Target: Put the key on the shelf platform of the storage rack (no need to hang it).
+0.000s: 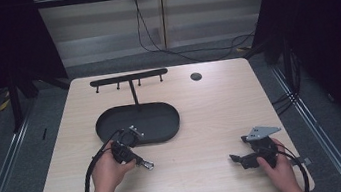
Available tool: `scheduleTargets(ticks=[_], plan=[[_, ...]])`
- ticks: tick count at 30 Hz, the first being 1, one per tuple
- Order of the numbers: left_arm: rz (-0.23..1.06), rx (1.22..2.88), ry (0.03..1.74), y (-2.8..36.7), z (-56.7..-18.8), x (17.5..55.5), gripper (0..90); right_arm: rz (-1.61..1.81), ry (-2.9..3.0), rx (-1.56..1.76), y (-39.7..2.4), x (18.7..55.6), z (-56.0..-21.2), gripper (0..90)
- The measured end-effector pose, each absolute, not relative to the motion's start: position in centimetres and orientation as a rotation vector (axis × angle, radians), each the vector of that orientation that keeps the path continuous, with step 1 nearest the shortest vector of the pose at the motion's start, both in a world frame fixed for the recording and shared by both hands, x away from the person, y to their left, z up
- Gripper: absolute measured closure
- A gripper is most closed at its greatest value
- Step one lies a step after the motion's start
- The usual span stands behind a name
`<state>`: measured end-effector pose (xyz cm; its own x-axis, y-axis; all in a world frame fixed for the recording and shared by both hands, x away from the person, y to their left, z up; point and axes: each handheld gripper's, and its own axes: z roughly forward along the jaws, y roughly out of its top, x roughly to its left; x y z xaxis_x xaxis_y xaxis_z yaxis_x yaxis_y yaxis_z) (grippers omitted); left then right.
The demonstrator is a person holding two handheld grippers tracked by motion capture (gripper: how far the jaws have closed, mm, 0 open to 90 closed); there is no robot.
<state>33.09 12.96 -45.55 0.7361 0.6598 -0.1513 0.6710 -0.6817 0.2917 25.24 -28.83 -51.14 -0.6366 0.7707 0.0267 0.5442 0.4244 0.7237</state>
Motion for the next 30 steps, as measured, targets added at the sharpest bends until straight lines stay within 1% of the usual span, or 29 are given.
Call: scheduleTargets(ticks=[9,16,18,30], plan=[[-0.047,2.601,1.029,12.9,-43.9,33.2,89.2,1.035,2.374,1.134,-28.8,25.2,-51.1,13.9],[-0.048,2.603,0.99,12.7,-41.7,33.4,89.2,1.035,2.374,1.135,-28.8,25.2,-51.1,14.0],[-0.045,2.625,0.982,12.5,-41.0,33.6,89.2,1.034,2.374,1.134,-28.8,25.2,-51.1,14.0],[-0.051,2.647,0.973,12.1,-39.2,34.4,89.1,1.034,2.374,1.135,-28.8,25.2,-51.1,14.0]])
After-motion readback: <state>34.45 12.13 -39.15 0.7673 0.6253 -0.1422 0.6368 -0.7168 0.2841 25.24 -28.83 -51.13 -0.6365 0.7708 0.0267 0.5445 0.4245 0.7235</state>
